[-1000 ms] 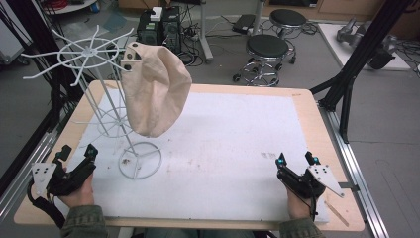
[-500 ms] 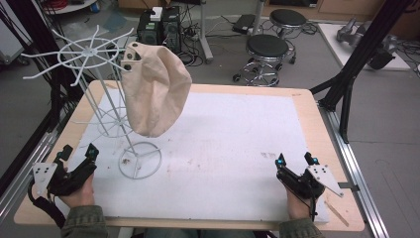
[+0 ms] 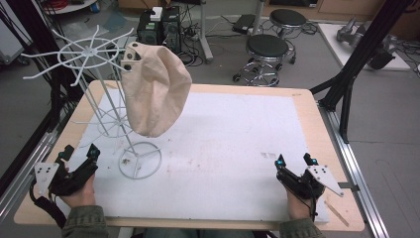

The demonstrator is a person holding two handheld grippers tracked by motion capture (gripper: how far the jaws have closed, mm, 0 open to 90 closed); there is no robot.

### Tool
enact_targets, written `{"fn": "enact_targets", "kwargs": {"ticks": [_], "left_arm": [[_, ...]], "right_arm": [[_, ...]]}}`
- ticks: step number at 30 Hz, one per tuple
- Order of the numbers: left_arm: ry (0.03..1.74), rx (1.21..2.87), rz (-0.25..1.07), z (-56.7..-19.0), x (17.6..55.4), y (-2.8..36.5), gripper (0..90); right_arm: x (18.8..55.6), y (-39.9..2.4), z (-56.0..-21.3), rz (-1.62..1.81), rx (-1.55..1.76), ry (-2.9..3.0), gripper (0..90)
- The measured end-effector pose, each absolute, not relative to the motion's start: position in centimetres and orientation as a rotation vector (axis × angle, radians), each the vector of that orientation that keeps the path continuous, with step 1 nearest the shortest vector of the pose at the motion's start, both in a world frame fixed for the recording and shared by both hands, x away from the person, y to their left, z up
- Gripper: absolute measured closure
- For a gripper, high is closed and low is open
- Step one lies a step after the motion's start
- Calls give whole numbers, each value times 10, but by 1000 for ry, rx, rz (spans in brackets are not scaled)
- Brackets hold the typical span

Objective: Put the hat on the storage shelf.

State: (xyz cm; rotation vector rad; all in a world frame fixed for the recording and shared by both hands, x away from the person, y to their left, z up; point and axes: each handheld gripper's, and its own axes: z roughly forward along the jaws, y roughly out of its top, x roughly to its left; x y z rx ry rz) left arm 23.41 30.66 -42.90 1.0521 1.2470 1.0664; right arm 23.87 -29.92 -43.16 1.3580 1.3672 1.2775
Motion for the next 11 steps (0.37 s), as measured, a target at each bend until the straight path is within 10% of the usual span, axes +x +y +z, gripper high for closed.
{"fn": "enact_targets", "kwargs": {"ticks": [11], "left_arm": [[1241, 1075, 1063, -430, 237, 304, 226]], "right_arm": [[242, -300, -435, 1224, 1355, 1417, 112]]}}
